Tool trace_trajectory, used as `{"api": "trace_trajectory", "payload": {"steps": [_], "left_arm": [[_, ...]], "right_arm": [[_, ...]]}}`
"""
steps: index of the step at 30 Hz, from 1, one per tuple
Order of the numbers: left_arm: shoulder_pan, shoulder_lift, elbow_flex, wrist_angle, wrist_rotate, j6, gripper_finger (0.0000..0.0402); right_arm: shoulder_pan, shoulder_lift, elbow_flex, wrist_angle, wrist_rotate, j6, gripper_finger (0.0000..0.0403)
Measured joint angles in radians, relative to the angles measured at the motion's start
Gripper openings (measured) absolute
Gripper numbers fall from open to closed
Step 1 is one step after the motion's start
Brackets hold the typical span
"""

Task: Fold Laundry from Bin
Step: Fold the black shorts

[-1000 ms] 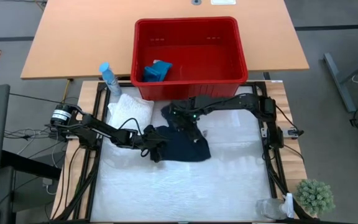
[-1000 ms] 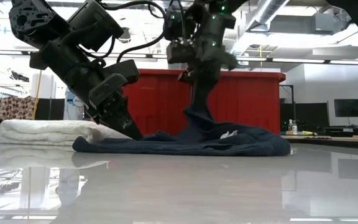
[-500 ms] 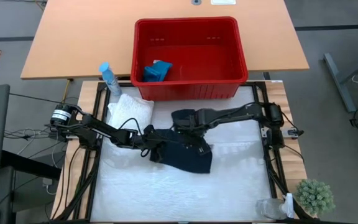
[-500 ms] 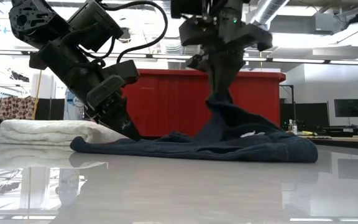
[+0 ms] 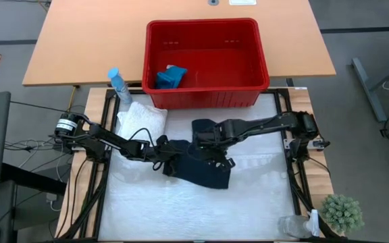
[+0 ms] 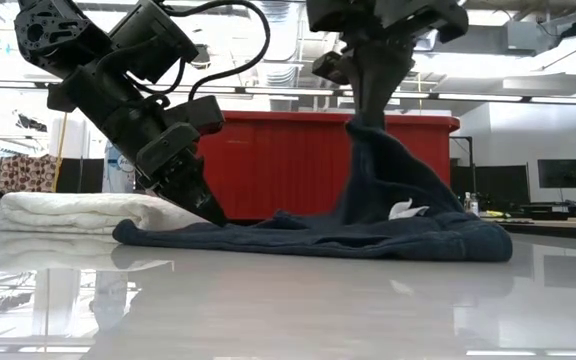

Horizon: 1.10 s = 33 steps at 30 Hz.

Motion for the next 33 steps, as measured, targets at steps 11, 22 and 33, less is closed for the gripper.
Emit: {"api": "trace_trajectory", "payload": {"steps": [11,22,33], "left_arm": [[0.002,0.134,0.003,0.116,0.067,-0.033,0.0],[0.026,0.165,0.002,0.182,0.13,-0.051,0.0],[0.074,0.168,0.0,0.22,0.181,-0.064,0.0]], "right_arm": [[0.091,0.005,0.0,-0.009,-0.005,0.059,0.0029],[0.217,0.009,0.0,-0.02,-0.133,0.09,0.0029],[0.278,0.011,0.0,-0.064,-0.187,0.109,0.0029]]}}
